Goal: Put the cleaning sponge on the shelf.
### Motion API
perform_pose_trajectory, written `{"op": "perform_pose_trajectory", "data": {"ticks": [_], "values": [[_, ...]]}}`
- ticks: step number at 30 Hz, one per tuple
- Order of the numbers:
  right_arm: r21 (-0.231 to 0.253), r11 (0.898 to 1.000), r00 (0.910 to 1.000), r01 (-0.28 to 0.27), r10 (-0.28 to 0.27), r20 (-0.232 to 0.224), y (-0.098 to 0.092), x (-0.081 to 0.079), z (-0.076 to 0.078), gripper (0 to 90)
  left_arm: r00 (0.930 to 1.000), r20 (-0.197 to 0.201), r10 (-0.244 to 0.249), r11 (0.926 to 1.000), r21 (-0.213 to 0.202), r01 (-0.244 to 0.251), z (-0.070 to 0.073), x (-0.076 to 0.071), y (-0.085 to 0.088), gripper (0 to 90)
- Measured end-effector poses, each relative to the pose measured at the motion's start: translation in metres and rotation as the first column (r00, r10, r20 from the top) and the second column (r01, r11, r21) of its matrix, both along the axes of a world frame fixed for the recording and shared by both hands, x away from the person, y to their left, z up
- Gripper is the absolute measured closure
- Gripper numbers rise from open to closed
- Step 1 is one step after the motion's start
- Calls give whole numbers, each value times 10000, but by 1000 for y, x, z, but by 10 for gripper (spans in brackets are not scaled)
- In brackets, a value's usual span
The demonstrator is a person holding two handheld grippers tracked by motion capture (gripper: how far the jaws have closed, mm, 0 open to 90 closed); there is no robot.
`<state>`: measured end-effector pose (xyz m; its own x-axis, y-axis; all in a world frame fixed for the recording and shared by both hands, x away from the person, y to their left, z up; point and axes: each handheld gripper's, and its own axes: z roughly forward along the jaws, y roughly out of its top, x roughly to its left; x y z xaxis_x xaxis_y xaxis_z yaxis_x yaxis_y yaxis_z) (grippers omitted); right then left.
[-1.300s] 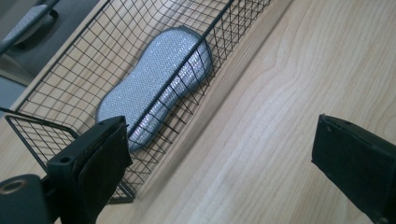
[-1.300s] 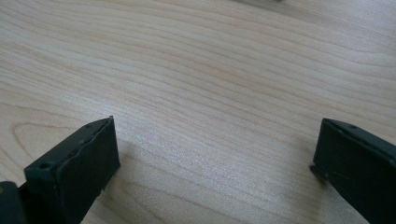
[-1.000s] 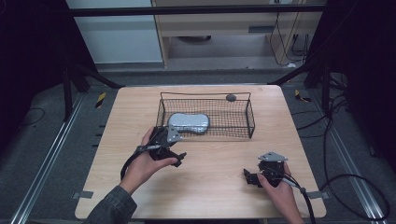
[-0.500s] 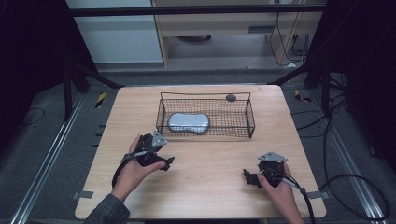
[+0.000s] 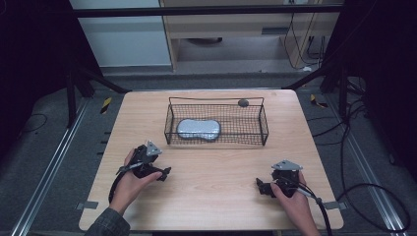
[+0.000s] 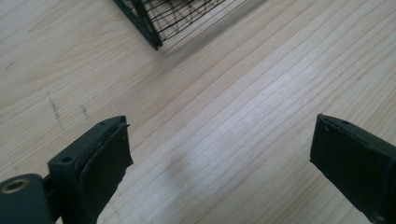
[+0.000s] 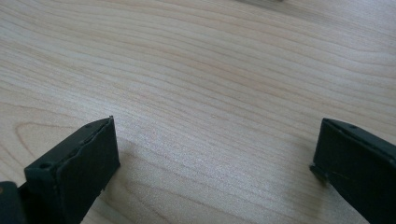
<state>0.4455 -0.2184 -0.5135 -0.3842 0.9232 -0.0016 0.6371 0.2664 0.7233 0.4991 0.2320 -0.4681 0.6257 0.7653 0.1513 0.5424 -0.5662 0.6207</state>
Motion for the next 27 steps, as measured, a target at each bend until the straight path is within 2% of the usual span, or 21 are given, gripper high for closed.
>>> {"op": "perform_pose_trajectory", "data": {"ticks": [11, 20, 27], "values": [[-5, 10000, 10000, 13, -13, -7, 0, 0, 0, 4, 9961, -205, 858, 9960, -240, -863, -15, 5, 28, 44], [3, 10000, 10000, 20, -20, 1, 1, 0, 0, 4, 9925, -289, 1192, 9920, -373, -1202, -24, 8, 39, 36], [9, 10000, 10000, 27, -27, -5, 1, 0, 0, 4, 9918, -243, 1253, 9891, -753, -1268, -31, 9, 45, 14]]}}
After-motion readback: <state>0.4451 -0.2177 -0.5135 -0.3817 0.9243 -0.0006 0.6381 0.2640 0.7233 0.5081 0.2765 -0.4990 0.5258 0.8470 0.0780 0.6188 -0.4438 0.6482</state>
